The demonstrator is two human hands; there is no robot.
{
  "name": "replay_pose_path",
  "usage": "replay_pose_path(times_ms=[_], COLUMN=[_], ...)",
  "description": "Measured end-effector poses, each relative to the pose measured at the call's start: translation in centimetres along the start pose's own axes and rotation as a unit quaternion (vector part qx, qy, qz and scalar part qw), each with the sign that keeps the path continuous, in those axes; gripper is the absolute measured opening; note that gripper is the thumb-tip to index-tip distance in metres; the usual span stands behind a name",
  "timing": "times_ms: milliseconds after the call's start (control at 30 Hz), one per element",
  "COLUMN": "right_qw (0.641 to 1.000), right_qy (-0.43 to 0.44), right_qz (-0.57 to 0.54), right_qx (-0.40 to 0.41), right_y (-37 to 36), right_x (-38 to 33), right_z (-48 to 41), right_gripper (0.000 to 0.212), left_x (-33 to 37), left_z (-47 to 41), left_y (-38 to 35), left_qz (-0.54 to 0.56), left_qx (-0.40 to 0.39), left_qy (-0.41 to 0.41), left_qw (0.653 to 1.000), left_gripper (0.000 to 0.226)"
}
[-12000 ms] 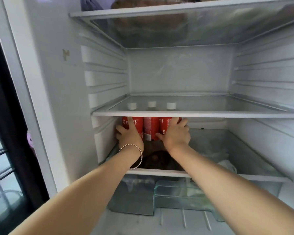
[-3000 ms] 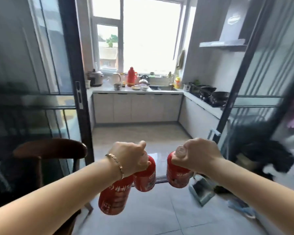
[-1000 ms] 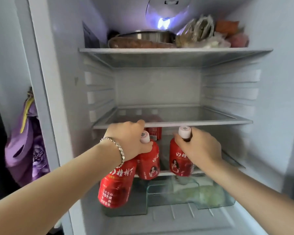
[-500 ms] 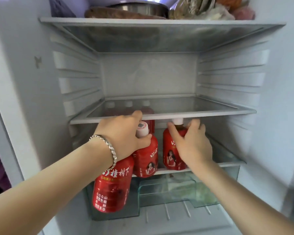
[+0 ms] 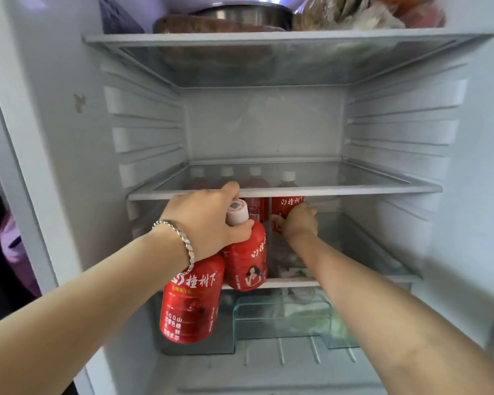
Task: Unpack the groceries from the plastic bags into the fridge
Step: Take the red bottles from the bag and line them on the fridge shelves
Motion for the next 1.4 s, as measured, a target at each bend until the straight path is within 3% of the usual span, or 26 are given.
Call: replay_pose_path(times_ms=[133,233,333,367,400,500,533,600,667,700,733,800,867,967,1067,1200,1333,1400], right_qw=[0.999,0.994,0.996,0.994,0.985,0.985,0.979,0.929,0.862,0.846,0.853,0.892,0.909,0.919,0.918,0.914,0.914,0.914], right_qy=[-0.007,0.033,0.019,0.024,0.083,-0.008,0.032,0.138,0.22,0.253,0.273,0.277,0.26,0.236,0.226,0.225,0.22,0.222], right_qz=[0.037,0.087,-0.014,0.03,0.077,-0.08,-0.073,-0.128,-0.22,-0.259,-0.284,-0.29,-0.284,-0.286,-0.291,-0.299,-0.304,-0.305], right_qx=[-0.013,-0.052,-0.084,-0.102,-0.127,-0.155,-0.187,-0.319,-0.401,-0.391,-0.342,-0.208,-0.159,-0.136,-0.148,-0.157,-0.152,-0.149], right_y=[-2.1,-2.5,-1.5,-1.3,-1.3,1.4,2.9,5.2,6.7,7.0,6.8,5.6,4.8,5.0,5.5,5.2,5.0,5.0], right_x=[-0.4,-0.3,-0.3,0.0,0.6,-0.3,-0.5,-0.5,-1.8,-2.0,-2.0,-1.8,-1.6,-1.1,-1.2,-1.2,-1.2,-1.2], right_z=[-1.8,-2.0,-1.2,-1.3,-1.2,1.4,2.9,6.3,9.9,10.9,11.6,12.2,12.5,11.7,10.7,10.7,10.6,10.5], right_gripper=[0.053,0.042,0.044,0.047,0.048,0.045,0.042,0.051,0.079,0.082,0.078,0.067,0.069,0.06,0.04,0.043,0.043,0.042], left_x=[-0.1,-0.2,-0.4,-0.4,-0.4,-0.6,-0.7,-1.0,-1.0,-0.8,-0.5,-0.1,-0.1,-1.0,-1.3,-0.8,-1.1,-0.9], left_z=[0.1,0.1,0.1,0.2,0.4,0.8,0.8,0.6,0.4,0.3,0.1,-0.2,-0.3,-0.4,-0.4,0.1,0.2,0.8], left_y=[0.1,0.1,0.0,-0.1,-0.3,-0.4,-0.4,-0.2,-0.1,-0.1,-0.1,0.2,0.8,1.8,1.2,-1.7,-2.3,-2.4], left_qz=[-0.003,-0.004,0.004,0.011,0.016,0.021,0.022,0.021,0.018,0.017,0.016,0.009,0.005,0.053,0.081,0.037,-0.018,-0.013], left_qx=[0.001,0.006,0.011,0.012,0.015,0.03,0.038,0.048,0.043,0.04,0.041,0.043,0.041,0.133,0.24,0.288,0.41,0.436], left_qy=[-0.001,-0.004,0.002,0.004,0.003,0.004,0.005,0.002,-0.008,-0.015,-0.02,-0.028,-0.02,0.038,0.086,0.045,0.015,0.011], left_qw=[1.0,1.0,1.0,1.0,1.0,0.999,0.999,0.999,0.999,0.999,0.999,0.999,0.999,0.989,0.964,0.956,0.912,0.9], left_gripper=[0.035,0.035,0.034,0.034,0.033,0.034,0.033,0.032,0.032,0.032,0.032,0.036,0.047,0.054,0.031,0.016,0.017,0.018])
Point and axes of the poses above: each hand's wrist, its own z-axis away from the middle knuckle, its own y-axis out of the back of the hand, x = y × z, the point moved 1 cm from there along -z, towards the middle knuckle, and after that the axes turned 8 degrees about x, right-handed, at the moved point
